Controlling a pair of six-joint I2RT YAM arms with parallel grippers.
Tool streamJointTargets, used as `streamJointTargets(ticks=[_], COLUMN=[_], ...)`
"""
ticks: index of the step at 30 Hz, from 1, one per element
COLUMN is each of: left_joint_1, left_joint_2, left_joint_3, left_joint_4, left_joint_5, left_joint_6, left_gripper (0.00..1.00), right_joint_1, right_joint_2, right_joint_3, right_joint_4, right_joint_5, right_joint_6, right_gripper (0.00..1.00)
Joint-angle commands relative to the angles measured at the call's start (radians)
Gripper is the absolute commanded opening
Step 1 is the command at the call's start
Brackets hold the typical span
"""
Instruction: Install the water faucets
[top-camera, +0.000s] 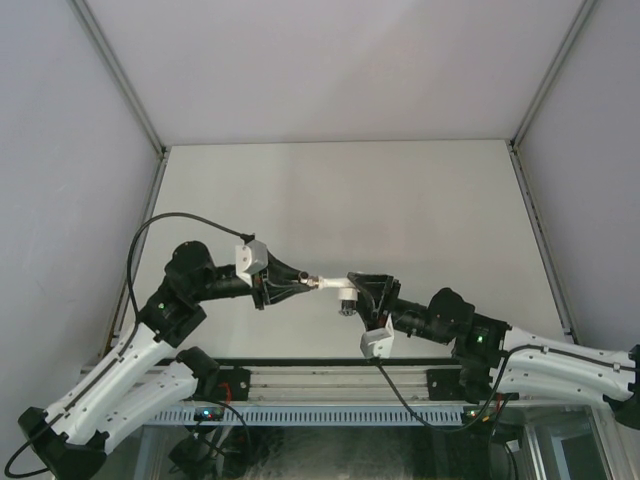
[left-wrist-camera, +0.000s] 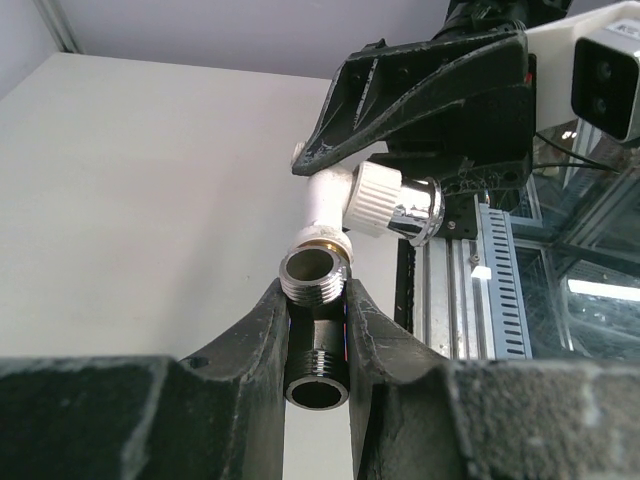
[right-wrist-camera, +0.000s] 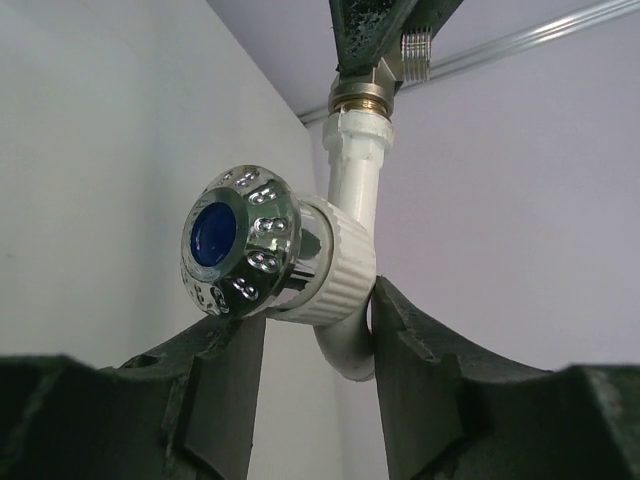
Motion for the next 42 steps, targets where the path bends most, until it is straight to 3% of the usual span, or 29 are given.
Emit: streamJointTargets(ticks=[1, 9, 13, 21, 27, 34, 42], left_joint_1=[0.002, 0.002, 0.002, 0.002, 0.002, 0.002, 0.002], left_joint_2=[0.009, 0.011, 0.006, 0.004, 0.0, -0.026, -0.041], left_joint_3=[0.06, 0.06, 0.06, 0.059, 0.055, 0.037, 0.035], left_joint_4=[0.076, 0.076, 0.077, 0.082, 0.086, 0.1, 0.105], left_joint_5=[-0.045, -0.024, 0.003, 0.027, 0.032, 0.036, 0.036], left_joint_6=[0.017, 0.027, 0.04, 0.049, 0.056, 0.069, 0.078], left_gripper=[0.0, 0.0, 0.0, 0.0, 0.0, 0.0, 0.0], right_joint_1=[-0.027, -0.277, -0.354, -0.377, -0.395, -0.473, -0.531], right_joint_2=[-0.036, -0.058, -0.041, 0.013, 0.03, 0.083, 0.198], right_joint_3=[0.078, 0.118, 0.123, 0.136, 0.137, 0.14, 0.178], right_joint_4=[0.044, 0.053, 0.116, 0.199, 0.262, 0.316, 0.352], right_joint_5=[-0.159, -0.548, -0.662, -0.698, -0.613, -0.58, -0.69], right_joint_6=[0.236, 0.636, 0.863, 1.09, 1.271, 1.695, 2.015], right_gripper=[0.16, 0.09, 0.08, 0.07, 0.06, 0.0, 0.0])
